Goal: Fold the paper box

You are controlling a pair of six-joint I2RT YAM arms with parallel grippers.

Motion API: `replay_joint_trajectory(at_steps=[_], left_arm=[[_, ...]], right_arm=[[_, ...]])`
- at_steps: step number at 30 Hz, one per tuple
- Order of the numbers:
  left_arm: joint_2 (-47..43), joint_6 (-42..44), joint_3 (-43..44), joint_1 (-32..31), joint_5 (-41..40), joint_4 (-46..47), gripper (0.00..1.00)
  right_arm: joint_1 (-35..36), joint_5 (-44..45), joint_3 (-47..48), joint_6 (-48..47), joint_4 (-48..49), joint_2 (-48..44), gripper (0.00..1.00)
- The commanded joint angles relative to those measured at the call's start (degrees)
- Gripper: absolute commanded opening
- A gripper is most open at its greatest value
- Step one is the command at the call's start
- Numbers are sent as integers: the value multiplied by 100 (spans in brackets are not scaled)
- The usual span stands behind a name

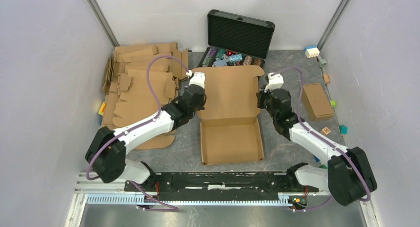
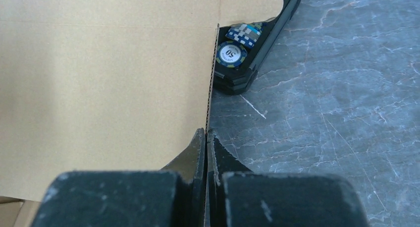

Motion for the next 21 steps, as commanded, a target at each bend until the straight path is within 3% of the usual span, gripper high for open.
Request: replay_joint_trajectory(at_steps=[1, 6, 14, 18, 21], left_arm=[[-594, 662, -795, -213, -342, 1764, 2], [-1024, 375, -1430, -232, -838, 2831, 2], [-724, 308, -1726, -373, -1021, 3683, 2], [-804, 290, -2214, -373, -800, 4483, 2], [-756, 216, -2376, -385, -696, 4769, 2]], right_arm=[[257, 637, -729, -156, 1834, -465, 0], [625, 1347, -1161, -420, 2806, -535, 0], [1317, 2394, -1565, -1271, 4198, -248, 2], [1494, 2553, -2321, -1692, 5769, -262, 1], [1572, 2494, -2460, -1811, 5950, -155, 1]])
